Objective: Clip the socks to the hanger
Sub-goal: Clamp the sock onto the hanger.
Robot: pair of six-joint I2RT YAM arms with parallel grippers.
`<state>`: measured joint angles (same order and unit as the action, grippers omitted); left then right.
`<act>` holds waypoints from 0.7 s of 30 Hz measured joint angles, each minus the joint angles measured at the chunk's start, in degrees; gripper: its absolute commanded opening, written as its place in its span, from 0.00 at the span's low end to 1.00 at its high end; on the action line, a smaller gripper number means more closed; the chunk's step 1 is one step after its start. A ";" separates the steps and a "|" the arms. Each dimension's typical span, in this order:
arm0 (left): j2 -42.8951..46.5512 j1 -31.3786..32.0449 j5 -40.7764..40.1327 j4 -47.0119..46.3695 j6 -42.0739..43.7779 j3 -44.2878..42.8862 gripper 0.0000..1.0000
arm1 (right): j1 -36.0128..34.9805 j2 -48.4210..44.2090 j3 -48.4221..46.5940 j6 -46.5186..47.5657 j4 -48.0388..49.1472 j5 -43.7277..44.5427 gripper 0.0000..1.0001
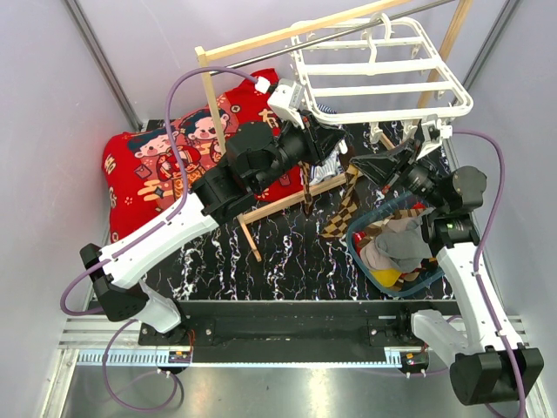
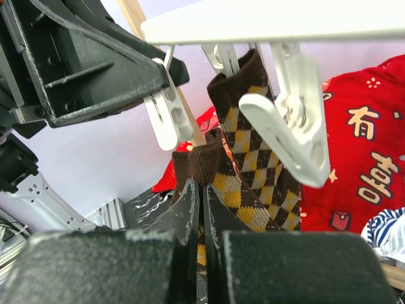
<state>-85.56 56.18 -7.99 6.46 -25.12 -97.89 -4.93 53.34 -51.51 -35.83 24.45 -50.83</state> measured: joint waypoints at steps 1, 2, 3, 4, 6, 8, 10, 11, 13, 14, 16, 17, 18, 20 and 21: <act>0.00 0.00 0.09 0.00 -0.02 0.00 0.15 | -0.20 0.24 -0.22 -0.17 0.33 0.17 0.00; 0.00 0.00 0.13 0.00 -0.02 0.00 0.15 | -0.35 0.48 -0.48 -0.33 0.68 0.28 0.00; 0.00 0.00 0.15 0.02 -0.02 0.00 0.15 | -0.42 0.70 -0.68 -0.50 1.07 0.35 0.00; 0.00 0.00 0.24 0.02 -0.07 0.00 0.15 | -0.46 0.83 -0.81 -0.59 1.42 0.37 0.00; 0.00 0.00 0.31 0.02 -0.17 0.00 0.15 | -0.57 0.98 -0.98 -0.74 1.81 0.46 0.01; 0.00 0.00 0.35 0.02 -0.24 0.00 0.15 | -0.76 1.18 -1.01 -1.03 2.54 0.63 0.00; 0.00 0.00 0.39 0.07 -0.26 0.00 0.15 | -0.92 1.40 -1.01 -1.40 3.26 0.70 0.00; 0.00 0.00 0.44 0.07 -0.26 0.00 0.15 | -0.98 1.51 -1.01 -1.60 3.61 0.70 0.00; 0.00 0.00 0.52 0.07 -0.26 0.00 0.15 | -1.11 1.77 -1.03 -1.84 4.17 0.74 0.00; 0.00 0.00 0.52 0.07 -0.31 0.00 0.15 | -1.14 1.92 -1.07 -1.99 4.42 0.76 0.00; 0.00 0.00 0.72 0.07 -0.44 0.00 0.15 | -1.20 2.16 -1.36 -2.12 4.50 0.79 0.01; 0.00 0.00 0.81 0.04 -0.50 0.00 0.15 | -1.25 2.25 -1.44 -2.21 4.72 0.81 0.00; 0.00 0.00 0.98 0.04 -0.66 0.00 0.15 | -1.40 2.34 -1.53 -2.27 4.96 0.83 0.01; 0.00 0.00 1.36 0.02 -0.92 0.00 0.15 | -1.66 2.62 -1.64 -2.64 5.68 0.83 0.01; 0.00 0.00 1.51 -0.02 -1.11 0.00 0.15 | -1.84 2.80 -1.66 -2.78 6.12 0.85 0.01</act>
<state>-85.56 56.18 -6.48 6.44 -26.24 -97.89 -6.76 56.14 -53.17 -38.61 30.57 -49.98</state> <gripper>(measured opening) 0.178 0.017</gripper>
